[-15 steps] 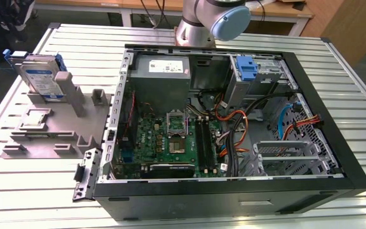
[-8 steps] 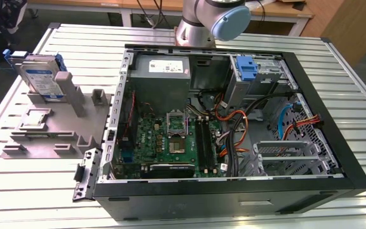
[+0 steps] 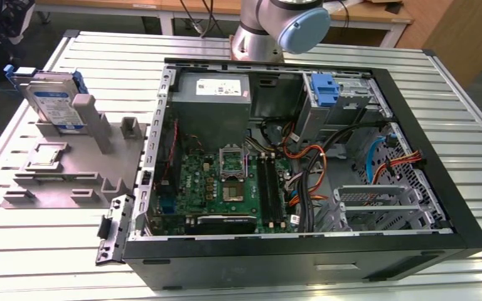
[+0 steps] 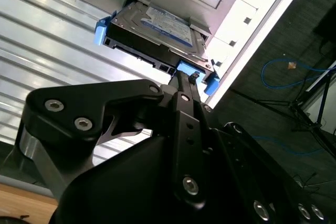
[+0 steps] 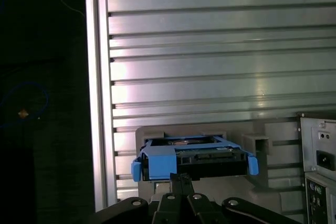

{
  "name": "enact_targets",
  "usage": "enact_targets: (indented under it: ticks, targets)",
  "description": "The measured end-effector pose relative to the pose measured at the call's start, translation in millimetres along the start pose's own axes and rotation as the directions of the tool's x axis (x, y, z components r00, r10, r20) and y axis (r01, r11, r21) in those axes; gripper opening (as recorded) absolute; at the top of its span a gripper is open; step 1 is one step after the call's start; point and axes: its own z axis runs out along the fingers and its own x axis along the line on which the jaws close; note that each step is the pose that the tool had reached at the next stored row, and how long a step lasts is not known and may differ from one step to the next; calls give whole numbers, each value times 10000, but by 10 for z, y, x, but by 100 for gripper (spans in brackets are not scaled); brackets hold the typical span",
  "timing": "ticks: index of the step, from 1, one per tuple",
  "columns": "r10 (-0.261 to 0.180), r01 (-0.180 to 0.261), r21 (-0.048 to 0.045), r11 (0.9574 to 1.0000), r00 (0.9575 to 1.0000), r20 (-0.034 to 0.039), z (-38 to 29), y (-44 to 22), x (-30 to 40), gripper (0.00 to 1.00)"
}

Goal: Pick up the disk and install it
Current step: 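Pick up the disk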

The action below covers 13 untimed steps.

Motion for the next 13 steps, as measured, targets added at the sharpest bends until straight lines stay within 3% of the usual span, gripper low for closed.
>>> enact_targets:
  ticks: [8,13]
  targets:
    - [-84,84,-2,10000,10000,-4,0,0,2,10]
    - [-539,539,-13,9985,9985,-23,0,0,2,10]
